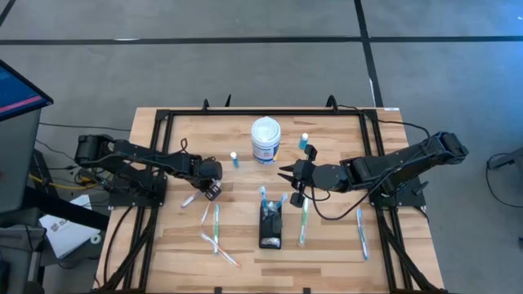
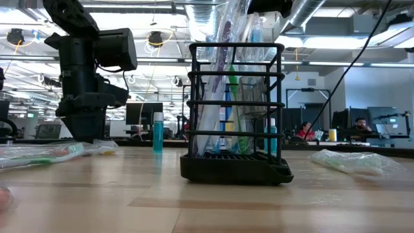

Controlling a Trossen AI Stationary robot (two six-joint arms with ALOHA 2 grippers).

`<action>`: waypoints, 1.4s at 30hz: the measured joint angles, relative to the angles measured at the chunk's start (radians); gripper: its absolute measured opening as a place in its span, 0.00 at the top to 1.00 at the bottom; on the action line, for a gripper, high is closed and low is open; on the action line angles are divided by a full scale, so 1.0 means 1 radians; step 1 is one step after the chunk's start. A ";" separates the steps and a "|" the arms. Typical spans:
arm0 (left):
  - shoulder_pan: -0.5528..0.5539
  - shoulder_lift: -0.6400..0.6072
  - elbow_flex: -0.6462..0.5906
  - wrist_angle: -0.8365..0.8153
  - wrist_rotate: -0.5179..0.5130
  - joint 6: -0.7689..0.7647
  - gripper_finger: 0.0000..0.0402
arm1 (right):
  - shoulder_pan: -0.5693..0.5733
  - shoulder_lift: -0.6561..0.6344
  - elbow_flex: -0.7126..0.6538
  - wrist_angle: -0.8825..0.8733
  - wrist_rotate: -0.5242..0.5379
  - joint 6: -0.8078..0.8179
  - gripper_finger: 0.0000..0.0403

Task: Pick & Place toothbrushing station
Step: Put the violet toothbrush into the black mesh organizer

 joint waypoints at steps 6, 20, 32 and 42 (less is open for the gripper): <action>0.000 -0.075 -0.003 0.000 -0.007 -0.002 0.99 | 0.000 0.000 0.000 0.000 0.000 0.000 0.83; -0.134 -0.335 -0.002 0.043 -0.170 -0.047 1.00 | 0.000 0.000 0.000 0.003 0.000 0.000 0.83; -0.252 -0.396 0.000 0.435 -0.254 0.097 1.00 | 0.000 0.000 0.000 0.029 0.000 0.000 0.83; -0.265 -0.390 0.000 0.755 -0.258 0.270 0.99 | 0.001 0.000 0.000 0.124 -0.084 -0.001 0.83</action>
